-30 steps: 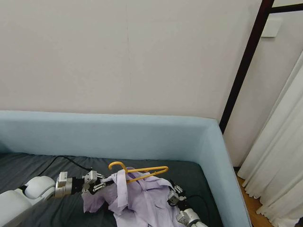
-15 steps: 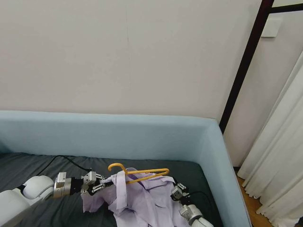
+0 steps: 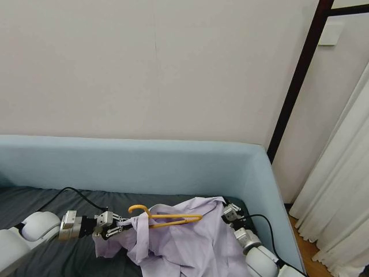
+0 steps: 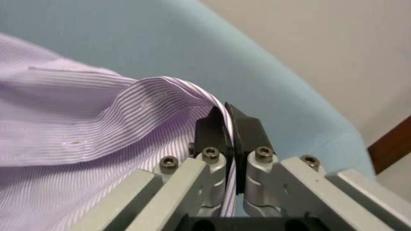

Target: Pick up the clothes from the sofa and hang them on the clothes hanger.

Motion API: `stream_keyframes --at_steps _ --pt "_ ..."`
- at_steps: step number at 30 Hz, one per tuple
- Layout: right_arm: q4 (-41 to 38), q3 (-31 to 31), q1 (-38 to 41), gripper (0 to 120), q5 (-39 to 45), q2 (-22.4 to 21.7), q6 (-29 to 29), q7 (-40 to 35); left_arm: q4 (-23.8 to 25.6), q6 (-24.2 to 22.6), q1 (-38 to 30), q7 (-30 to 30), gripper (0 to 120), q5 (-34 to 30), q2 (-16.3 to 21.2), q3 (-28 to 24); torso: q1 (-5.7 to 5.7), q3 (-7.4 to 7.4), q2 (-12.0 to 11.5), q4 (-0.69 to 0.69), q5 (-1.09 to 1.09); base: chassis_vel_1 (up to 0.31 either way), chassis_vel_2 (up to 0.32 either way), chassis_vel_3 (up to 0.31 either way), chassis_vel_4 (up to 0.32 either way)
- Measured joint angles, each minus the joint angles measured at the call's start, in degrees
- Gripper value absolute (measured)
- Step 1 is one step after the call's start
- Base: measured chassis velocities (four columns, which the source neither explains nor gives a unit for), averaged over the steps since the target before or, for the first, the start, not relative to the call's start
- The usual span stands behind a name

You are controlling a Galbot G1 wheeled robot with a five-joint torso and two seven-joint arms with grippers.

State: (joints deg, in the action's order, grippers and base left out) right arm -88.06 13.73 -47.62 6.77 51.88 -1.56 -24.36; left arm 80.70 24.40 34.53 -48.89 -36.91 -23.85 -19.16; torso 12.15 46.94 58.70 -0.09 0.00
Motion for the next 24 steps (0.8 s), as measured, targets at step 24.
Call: stream_keyframes --at_steps 24 --pt "-17.0 -8.02 -5.79 0 8.49 -8.79 5.1 -1.1 -3.21 -1.91 -1.5 1.59 1 4.13 -0.76 0.45 0.0 0.0 0.0 0.0 0.0 0.0 0.0 0.0 0.0"
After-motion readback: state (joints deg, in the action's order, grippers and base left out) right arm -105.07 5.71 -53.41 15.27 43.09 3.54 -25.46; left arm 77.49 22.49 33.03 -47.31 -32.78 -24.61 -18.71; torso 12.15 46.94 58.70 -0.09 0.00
